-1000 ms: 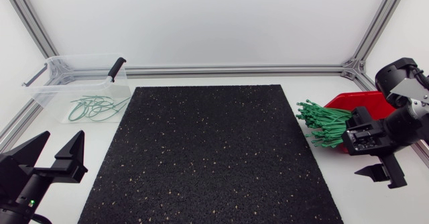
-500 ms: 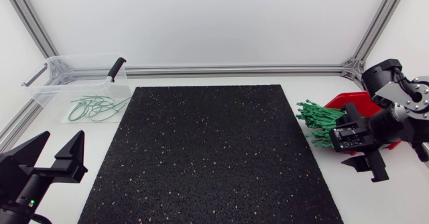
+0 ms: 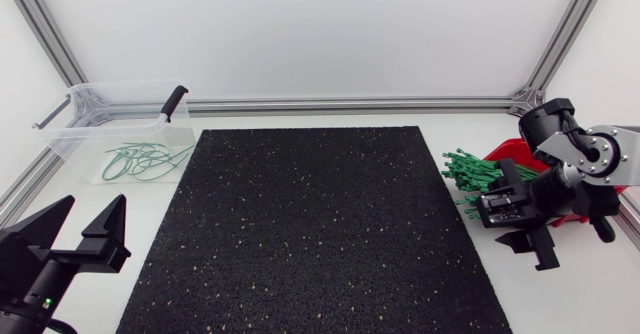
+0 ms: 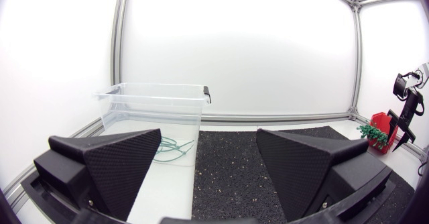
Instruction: Take a green cable tie from the red box, thread the tail through the head to close it, then place it in the transparent bin on the left.
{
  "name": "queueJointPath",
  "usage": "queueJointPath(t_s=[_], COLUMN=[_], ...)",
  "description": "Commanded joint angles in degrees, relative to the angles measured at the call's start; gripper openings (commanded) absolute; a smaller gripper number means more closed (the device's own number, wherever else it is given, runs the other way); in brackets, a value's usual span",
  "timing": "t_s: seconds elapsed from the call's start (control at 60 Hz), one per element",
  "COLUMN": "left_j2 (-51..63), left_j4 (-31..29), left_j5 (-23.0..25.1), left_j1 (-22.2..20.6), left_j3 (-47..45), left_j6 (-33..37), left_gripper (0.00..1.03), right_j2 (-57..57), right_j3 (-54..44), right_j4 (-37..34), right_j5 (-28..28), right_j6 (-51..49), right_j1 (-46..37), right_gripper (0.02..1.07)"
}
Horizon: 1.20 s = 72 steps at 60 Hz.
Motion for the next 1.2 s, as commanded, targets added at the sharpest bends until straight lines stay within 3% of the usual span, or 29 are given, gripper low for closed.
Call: queueJointPath(t_s=[0.0,0.367,0.5,0.733,1.183], left_j2=[-0.4,-0.4,-0.4,-0.4,-0.3], left_j4=[-0.7,-0.7,-0.7,-0.7,-0.8], left_j5=[0.2,0.2,0.2,0.2,0.2], left_j1=[-0.2,-0.3,-0.3,-0.5,-0.4], left_j3=[-2.3,-2.3,-2.3,-2.3,-2.3], left_j6=[-1.1,-1.1,-1.1,-1.0,-1.0], left_gripper=[0.99,0.99,0.99,0.99,0.99], right_j2=[1.2,2.9,2.6,3.0,-1.3], right_j3=[-1.2,-0.8,-1.1,-0.5,-3.5], right_j4=[1.3,4.5,4.5,6.1,2.4], right_j5=[0.3,1.3,1.4,1.4,1.3], right_j6=[1.0,1.2,1.1,1.0,-1.1], right_j1=[0.4,-0.1,-0.2,-1.8,-2.7], right_gripper=[0.61,0.61,0.48,0.48,0.41])
